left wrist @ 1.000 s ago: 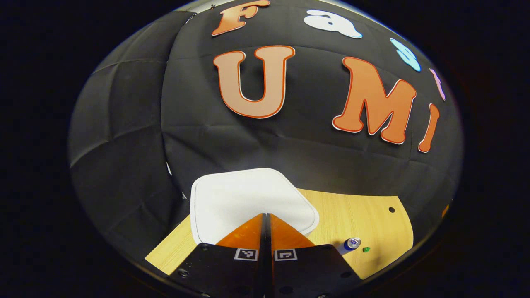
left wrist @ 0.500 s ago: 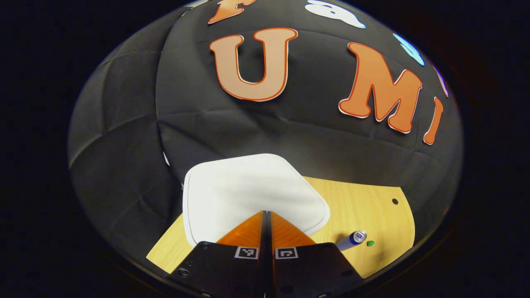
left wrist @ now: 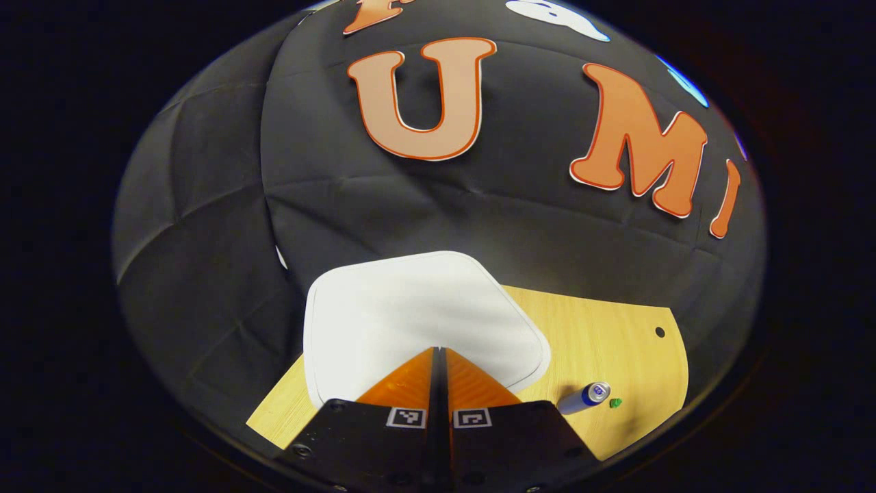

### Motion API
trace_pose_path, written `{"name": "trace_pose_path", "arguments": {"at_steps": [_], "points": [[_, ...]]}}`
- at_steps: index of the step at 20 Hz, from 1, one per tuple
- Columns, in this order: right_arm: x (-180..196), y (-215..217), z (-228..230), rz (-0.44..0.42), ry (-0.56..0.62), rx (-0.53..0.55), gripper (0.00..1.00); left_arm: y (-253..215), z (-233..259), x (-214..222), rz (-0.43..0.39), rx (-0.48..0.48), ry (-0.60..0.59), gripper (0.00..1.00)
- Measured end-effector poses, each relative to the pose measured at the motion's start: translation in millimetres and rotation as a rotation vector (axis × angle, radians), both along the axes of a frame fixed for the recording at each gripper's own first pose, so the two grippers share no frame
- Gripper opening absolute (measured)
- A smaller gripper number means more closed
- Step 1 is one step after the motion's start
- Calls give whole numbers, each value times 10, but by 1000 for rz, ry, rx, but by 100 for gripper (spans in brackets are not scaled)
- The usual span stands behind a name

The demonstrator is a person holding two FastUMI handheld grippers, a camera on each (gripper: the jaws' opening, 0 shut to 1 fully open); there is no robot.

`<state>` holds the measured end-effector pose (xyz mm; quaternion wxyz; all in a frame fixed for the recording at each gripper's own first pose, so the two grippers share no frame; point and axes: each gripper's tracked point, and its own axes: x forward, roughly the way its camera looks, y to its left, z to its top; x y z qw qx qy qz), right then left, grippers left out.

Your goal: Press the lid of the desktop garbage bin to open it, pick up the crumpled paper on the desktop and throw it into the bin, then pick up the pop can on the desktop and drop it into the bin, and finally close the garbage bin lid.

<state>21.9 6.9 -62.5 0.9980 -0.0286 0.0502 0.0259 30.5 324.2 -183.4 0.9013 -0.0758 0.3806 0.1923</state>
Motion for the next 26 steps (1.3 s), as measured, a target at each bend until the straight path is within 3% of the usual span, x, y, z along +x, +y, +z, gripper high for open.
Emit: {"name": "trace_pose_path", "arguments": {"at_steps": [4, 8, 15, 19, 21, 22, 23, 24, 26], "points": [[12, -72, -13, -11, 6, -2, 94, 56, 175, -83, 48, 40, -56, 0], [25, -88, -58, -10, 12, -14, 94, -8, 689, -78, 26, 156, -166, 0], [86, -52, -295, 2, 36, -46, 94, -453, 1518, -197, 10, 228, -431, 2], [144, -21, -603, 19, 85, -59, 94, -818, 1860, -318, -31, 252, -524, 22], [177, 10, -777, 29, 109, -68, 94, -957, 2011, -358, -51, 282, -544, 37], [195, 28, -879, 38, 125, -72, 94, -1067, 2068, -367, -64, 285, -557, 39], [237, 58, -974, 41, 142, -78, 94, -1168, 2126, -379, -74, 283, -575, 50], [265, 66, -1057, 41, 157, -82, 94, -1276, 2181, -402, -85, 277, -587, 51], [308, 104, -1224, 52, 182, -77, 94, -1470, 2266, -447, -104, 277, -607, 66]]}}
